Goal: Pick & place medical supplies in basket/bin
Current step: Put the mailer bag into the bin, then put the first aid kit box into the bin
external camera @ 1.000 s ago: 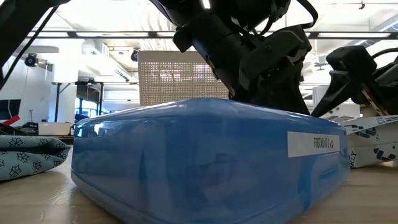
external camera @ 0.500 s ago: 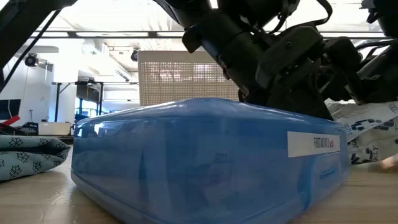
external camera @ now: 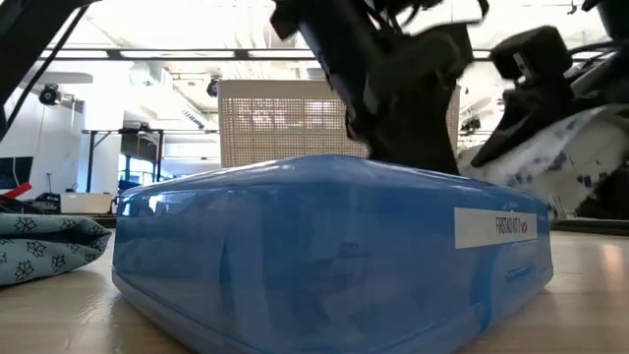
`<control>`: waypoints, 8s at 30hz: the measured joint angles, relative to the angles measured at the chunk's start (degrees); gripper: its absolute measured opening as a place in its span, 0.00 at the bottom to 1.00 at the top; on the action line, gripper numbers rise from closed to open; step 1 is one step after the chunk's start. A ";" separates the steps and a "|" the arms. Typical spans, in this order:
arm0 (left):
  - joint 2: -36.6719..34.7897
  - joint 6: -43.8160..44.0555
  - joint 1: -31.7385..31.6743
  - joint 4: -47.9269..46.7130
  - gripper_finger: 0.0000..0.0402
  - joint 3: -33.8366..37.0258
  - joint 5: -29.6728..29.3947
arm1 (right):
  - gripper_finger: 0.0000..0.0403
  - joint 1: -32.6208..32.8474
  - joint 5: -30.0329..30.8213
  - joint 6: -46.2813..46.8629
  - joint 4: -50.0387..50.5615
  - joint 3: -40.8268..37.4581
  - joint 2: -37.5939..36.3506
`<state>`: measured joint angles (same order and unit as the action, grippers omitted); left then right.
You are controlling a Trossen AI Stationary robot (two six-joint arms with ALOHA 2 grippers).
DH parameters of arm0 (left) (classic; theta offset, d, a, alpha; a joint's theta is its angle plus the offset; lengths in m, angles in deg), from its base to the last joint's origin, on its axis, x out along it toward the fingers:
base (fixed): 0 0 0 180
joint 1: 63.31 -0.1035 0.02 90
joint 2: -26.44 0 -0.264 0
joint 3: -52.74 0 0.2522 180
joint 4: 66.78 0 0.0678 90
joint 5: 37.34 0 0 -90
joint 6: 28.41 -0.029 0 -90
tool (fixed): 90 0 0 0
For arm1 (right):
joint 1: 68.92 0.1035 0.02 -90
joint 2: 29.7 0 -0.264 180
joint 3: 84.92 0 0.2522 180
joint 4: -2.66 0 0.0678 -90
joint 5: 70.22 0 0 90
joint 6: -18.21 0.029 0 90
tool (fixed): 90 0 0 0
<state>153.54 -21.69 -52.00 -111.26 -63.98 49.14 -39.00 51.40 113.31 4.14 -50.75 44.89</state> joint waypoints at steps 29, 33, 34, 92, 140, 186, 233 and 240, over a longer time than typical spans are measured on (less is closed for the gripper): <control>-44.44 41.69 5.31 -7.79 0.72 33.33 -24.36 | 0.42 -38.09 -8.63 -49.00 40.73 48.88 -9.36; -52.73 44.06 6.23 -3.86 0.72 40.41 -22.17 | 0.42 -52.10 -28.01 -53.80 41.05 53.78 -0.34; -54.85 44.36 6.34 -2.81 0.72 41.96 -20.66 | 0.42 -54.17 -30.79 -55.35 40.99 55.04 2.19; -33.13 30.66 15.22 21.64 0.72 49.33 10.35 | 0.82 8.89 -16.27 19.81 20.29 32.00 20.22; -32.32 33.88 13.36 27.71 0.72 56.38 9.33 | 0.77 3.57 -30.02 7.52 28.54 36.53 20.40; -34.65 38.85 9.90 27.97 0.72 56.05 8.71 | 0.72 -19.79 -18.93 -21.18 28.41 36.76 16.83; -24.79 44.52 7.71 35.19 0.72 54.88 11.02 | 0.80 -14.75 -39.06 -19.63 2.42 37.61 31.71; -24.82 44.37 7.70 35.85 0.72 54.85 9.17 | 0.76 -14.65 -35.34 -24.31 9.31 42.08 31.67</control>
<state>128.72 22.68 -44.31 -75.41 -9.13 58.31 -53.65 16.06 89.00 13.46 -8.67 76.55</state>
